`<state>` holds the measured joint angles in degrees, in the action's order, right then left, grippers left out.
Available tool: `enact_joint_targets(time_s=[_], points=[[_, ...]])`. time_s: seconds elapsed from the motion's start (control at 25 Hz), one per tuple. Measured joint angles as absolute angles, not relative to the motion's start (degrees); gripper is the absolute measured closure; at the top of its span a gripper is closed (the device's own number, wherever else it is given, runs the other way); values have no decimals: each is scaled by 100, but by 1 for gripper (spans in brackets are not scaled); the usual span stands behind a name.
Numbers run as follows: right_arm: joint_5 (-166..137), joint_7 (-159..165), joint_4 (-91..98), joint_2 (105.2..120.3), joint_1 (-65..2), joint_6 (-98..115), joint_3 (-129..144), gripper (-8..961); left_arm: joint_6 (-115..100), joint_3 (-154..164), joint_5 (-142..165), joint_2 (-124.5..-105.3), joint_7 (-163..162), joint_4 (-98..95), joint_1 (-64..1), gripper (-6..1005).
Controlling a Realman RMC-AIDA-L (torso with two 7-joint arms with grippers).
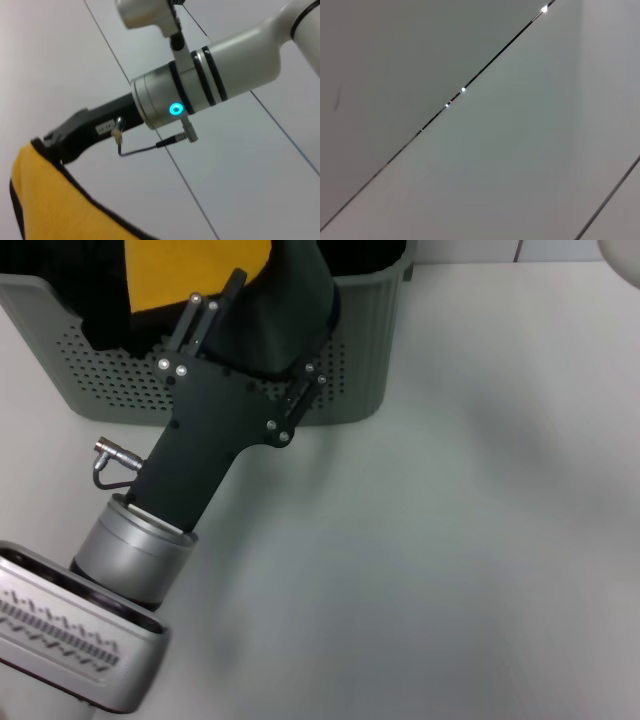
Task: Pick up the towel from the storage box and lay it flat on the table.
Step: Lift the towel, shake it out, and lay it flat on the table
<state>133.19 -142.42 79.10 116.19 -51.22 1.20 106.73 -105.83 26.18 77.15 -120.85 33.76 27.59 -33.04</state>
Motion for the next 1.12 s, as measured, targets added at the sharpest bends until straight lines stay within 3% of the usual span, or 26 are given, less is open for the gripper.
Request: enact_joint_targets(time_s=[1.12], points=[[13311,-13523,8088,11619,-5327,314,10894,884,-10627,1296,7845,-12085,5510,2795,-3411,314]])
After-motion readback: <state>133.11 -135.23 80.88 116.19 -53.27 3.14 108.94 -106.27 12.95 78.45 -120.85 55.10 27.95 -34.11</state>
